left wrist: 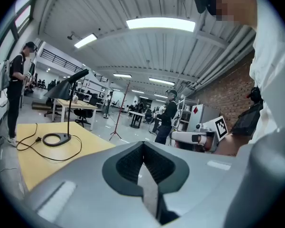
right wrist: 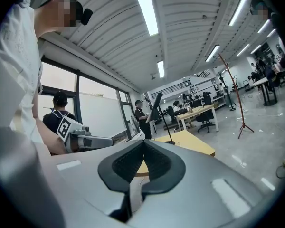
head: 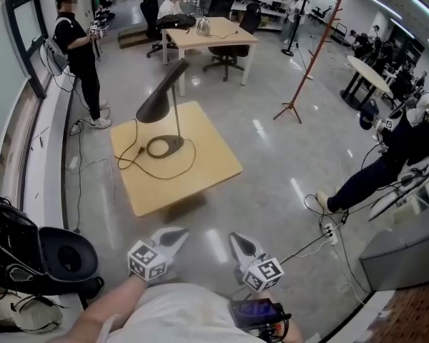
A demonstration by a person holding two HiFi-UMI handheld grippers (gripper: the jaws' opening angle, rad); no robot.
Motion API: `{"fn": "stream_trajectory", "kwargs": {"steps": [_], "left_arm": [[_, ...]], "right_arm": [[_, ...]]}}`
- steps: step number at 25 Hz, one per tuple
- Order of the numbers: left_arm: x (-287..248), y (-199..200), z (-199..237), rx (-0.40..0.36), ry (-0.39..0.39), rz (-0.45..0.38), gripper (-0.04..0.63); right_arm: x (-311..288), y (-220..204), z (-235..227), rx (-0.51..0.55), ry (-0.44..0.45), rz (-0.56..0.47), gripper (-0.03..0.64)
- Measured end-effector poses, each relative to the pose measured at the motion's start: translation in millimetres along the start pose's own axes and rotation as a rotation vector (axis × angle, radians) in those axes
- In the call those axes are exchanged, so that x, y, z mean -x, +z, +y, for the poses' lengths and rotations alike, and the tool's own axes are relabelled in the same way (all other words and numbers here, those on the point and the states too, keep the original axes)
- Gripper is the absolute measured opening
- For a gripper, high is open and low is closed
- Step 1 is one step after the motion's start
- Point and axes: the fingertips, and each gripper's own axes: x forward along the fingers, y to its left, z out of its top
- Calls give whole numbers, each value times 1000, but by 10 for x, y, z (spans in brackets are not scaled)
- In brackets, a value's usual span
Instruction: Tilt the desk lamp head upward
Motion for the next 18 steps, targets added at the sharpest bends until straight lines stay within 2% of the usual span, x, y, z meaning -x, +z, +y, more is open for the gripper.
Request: {"fn": "stream_trajectory", "kwargs": {"steps": [5, 9, 18], "left_arm": [[-254, 70, -122, -11, -15, -20, 0], [-354, 123, -229, -2, -5, -33, 0], [-261, 341, -171, -26, 103, -71, 0]], "right_arm": [[113, 116, -187, 73, 20, 3, 11], [252, 193, -307, 60, 32, -13, 11], [153, 334, -415, 66, 110, -10, 11]]}}
